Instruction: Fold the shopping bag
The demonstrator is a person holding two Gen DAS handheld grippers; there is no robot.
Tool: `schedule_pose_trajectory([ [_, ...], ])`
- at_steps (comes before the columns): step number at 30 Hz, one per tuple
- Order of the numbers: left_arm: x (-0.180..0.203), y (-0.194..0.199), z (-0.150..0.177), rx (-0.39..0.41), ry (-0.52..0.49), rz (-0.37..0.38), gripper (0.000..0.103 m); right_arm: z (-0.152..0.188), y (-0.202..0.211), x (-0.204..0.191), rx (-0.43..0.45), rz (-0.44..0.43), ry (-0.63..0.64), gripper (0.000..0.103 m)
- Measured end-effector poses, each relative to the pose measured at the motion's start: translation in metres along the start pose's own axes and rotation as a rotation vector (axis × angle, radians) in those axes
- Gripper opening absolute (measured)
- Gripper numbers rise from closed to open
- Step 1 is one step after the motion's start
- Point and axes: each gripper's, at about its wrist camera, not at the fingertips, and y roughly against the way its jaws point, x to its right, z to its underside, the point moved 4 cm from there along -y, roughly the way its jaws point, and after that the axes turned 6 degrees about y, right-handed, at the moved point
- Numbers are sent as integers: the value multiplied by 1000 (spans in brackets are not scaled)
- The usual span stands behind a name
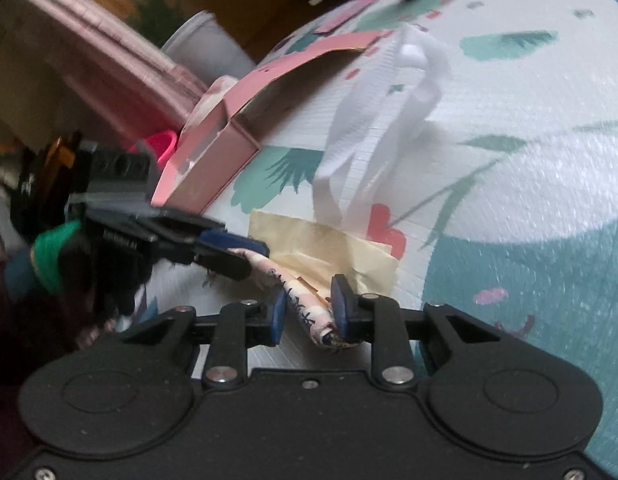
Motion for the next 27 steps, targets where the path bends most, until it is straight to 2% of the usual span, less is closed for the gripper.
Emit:
schedule_pose_trajectory([
  [2,8,1,4,25,-37,-40,30,-2,-2,2,-9,-2,-18,20],
  [4,23,2,7,79,-165,-138,35,-5,-3,7,-25,-18,-66,19],
  [8,50,8,18,153,-380,-322,35,-6,-6,15,-40,-50,-124,18],
  [10,68,11,24,215,-539,-419,35,-8,-7,16,-52,-60,-131,18],
  [12,81,10,29,264,-662,-455,35,-8,-8,17,-58,-72,-136,17],
  [13,89,9,33,284,-734,-430,35,-7,-8,19,-55,-79,-150,17],
  [15,104,5,47,291,-854,-388,35,-6,-9,20,-55,-90,-163,16],
  [17,114,-6,60,267,-969,-410,35,-6,-9,20,-60,-96,-161,16],
  [19,109,-19,58,246,-973,-470,35,-8,-10,21,-69,-106,-158,16],
  [20,106,-21,56,245,-954,-471,35,-9,-11,22,-73,-111,-157,15],
  [22,94,-23,46,241,-857,-456,35,-11,-14,21,-83,-104,-148,14],
  [27,85,-25,37,244,-744,-448,35,-19,-11,14,-106,-57,-81,12],
])
